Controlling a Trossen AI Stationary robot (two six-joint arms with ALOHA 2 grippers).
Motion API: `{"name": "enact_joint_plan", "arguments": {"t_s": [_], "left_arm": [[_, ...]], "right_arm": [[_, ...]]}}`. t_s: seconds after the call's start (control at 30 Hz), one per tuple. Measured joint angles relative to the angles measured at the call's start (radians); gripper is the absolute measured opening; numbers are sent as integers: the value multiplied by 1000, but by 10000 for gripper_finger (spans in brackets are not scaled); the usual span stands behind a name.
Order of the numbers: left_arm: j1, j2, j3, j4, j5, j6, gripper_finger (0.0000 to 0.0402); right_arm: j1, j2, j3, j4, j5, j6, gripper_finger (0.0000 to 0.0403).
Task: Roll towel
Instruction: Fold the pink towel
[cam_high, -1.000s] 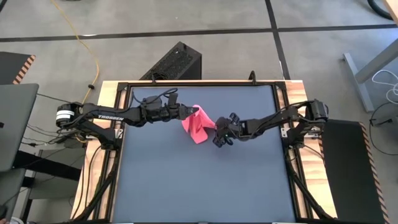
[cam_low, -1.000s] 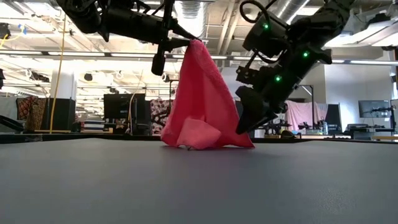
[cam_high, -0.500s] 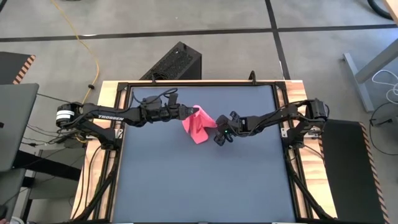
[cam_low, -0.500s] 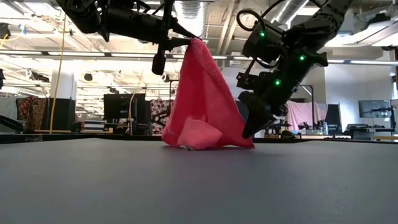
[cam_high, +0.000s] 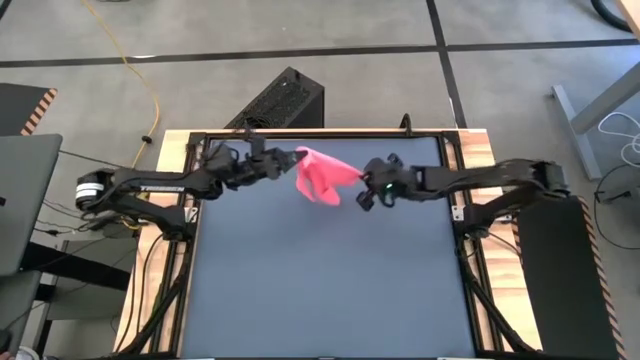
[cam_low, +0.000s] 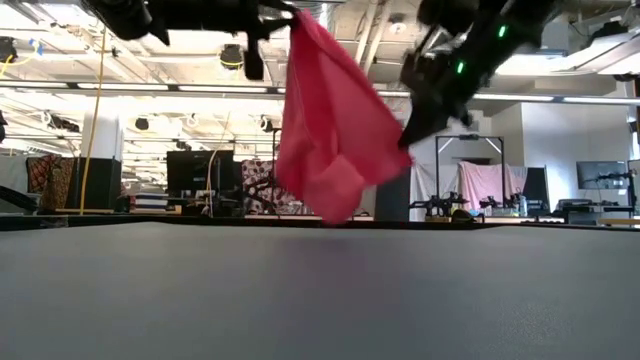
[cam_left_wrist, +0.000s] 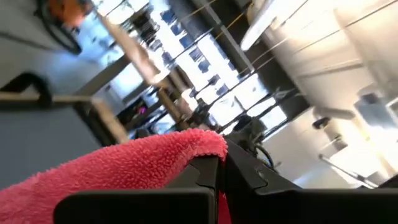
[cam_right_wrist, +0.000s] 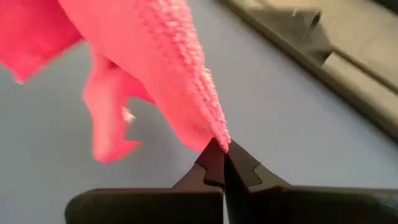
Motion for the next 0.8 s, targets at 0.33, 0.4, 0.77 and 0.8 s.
{"name": "enact_joint_plan", "arguments": {"t_s": [0.33, 0.4, 0.77, 0.8], "left_arm": [[-63, -293, 0, -277, 32, 11, 0], [-81, -344, 0, -377, 0, 10, 0], [-260, -337, 0, -467, -57, -149, 0], [-288, -321, 0, -472, -72, -170, 0]], "right_arm": [[171, -246, 264, -418, -19, -18, 12], [207, -252, 312, -464, -27, -17, 12], [349, -99, 406, -512, -178, 112, 12], [371, -81, 406, -520, -192, 135, 12]]}}
